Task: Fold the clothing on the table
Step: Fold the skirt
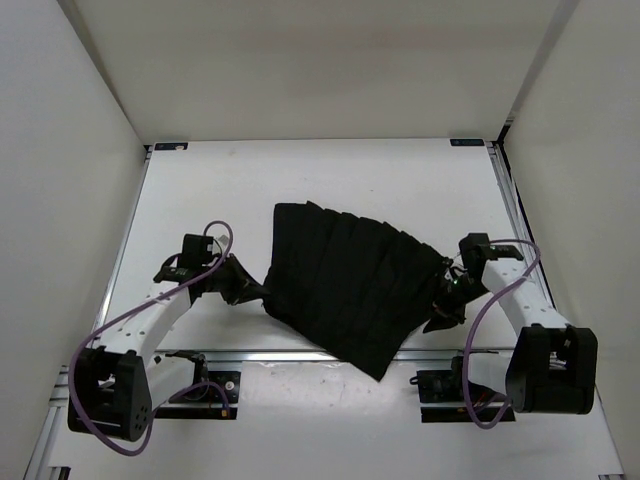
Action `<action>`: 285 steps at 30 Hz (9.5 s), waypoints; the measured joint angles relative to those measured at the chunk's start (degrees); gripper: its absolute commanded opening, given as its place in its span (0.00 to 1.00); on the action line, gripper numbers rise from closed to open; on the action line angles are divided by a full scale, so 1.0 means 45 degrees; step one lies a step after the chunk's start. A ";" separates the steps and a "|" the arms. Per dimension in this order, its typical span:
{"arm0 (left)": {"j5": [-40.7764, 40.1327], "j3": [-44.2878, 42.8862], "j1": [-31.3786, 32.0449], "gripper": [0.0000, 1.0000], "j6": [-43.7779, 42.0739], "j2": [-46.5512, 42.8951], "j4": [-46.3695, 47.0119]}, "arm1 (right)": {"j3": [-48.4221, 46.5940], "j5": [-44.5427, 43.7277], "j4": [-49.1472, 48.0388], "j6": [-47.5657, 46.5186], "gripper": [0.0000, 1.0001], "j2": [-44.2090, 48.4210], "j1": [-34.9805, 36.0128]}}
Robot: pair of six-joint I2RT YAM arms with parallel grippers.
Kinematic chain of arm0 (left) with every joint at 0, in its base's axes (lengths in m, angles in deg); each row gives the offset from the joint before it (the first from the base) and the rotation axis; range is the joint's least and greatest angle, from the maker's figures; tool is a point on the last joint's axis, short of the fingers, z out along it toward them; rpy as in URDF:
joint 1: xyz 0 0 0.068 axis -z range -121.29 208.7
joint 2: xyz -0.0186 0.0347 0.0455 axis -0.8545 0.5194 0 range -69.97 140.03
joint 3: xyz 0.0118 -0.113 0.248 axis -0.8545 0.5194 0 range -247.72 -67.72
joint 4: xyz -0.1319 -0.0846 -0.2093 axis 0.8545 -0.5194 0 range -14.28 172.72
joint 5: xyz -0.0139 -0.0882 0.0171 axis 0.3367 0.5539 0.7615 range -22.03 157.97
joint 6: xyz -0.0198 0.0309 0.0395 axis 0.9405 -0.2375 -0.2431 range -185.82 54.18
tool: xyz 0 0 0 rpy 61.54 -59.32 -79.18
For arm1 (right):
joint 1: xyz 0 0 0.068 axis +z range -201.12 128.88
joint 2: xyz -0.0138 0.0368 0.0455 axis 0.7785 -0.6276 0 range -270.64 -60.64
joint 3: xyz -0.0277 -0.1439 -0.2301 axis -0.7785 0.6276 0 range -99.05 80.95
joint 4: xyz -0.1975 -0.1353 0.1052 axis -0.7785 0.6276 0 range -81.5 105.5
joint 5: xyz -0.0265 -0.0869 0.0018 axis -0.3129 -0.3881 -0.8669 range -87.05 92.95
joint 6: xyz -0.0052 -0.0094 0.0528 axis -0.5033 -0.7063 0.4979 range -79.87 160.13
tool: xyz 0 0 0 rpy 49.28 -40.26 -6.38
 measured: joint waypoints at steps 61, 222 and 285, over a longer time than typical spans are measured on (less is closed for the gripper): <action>0.1190 0.0607 0.0986 0.00 0.1059 0.2866 0.3181 | -0.1093 -0.1681 -0.3468 0.1943 0.46 -0.2584 0.3041; -0.6475 -0.3356 0.1428 0.45 -0.1579 0.6416 0.3400 | -0.5425 -0.1632 -0.5586 -0.0947 0.74 -0.7329 -0.3492; -0.6795 -0.7485 0.4299 0.47 -0.1564 1.0530 0.4124 | -0.9952 -0.2521 -0.2720 -0.2225 0.00 -0.6504 -0.0903</action>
